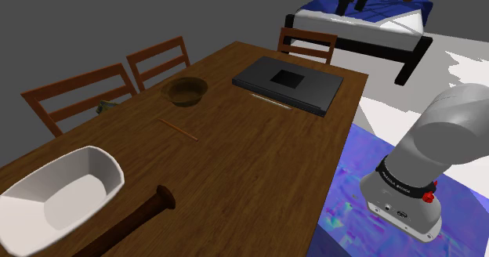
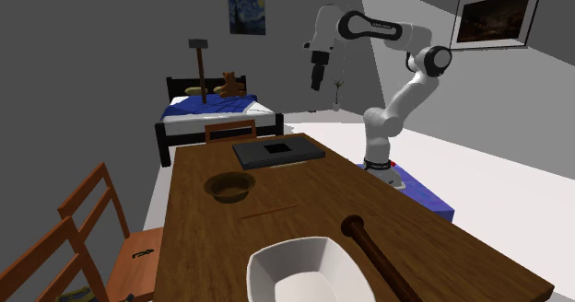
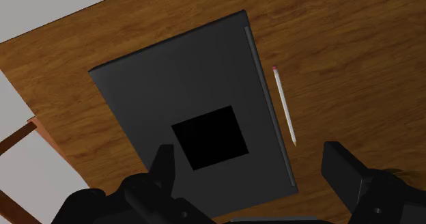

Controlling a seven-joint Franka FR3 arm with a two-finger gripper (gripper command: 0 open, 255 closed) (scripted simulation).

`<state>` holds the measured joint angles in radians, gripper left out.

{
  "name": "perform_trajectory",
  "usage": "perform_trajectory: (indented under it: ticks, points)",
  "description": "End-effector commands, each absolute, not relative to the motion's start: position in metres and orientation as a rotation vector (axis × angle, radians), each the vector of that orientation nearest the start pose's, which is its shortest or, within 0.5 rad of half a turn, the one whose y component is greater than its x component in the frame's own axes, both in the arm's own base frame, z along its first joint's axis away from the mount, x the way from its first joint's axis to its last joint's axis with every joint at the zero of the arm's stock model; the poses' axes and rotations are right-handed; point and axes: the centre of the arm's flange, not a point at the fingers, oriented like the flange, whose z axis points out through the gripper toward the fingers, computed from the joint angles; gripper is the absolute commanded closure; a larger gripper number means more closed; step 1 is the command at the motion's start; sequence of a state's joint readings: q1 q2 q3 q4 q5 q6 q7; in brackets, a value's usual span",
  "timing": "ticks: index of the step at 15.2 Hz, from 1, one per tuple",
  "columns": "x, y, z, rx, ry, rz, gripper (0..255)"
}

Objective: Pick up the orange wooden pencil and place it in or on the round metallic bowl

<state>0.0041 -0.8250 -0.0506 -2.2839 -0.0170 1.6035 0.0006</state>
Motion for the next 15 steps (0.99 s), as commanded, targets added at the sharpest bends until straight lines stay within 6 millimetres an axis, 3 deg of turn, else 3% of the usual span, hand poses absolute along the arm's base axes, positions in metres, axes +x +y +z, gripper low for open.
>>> perform_trajectory:
  ticks: [1, 15]
  points:
    - [0.298, -0.022, 0.639, -3.115, 0.053, -0.225, 0]
    - [0.384, 0.142, 0.573, -3.198, -0.117, -0.165, 0]
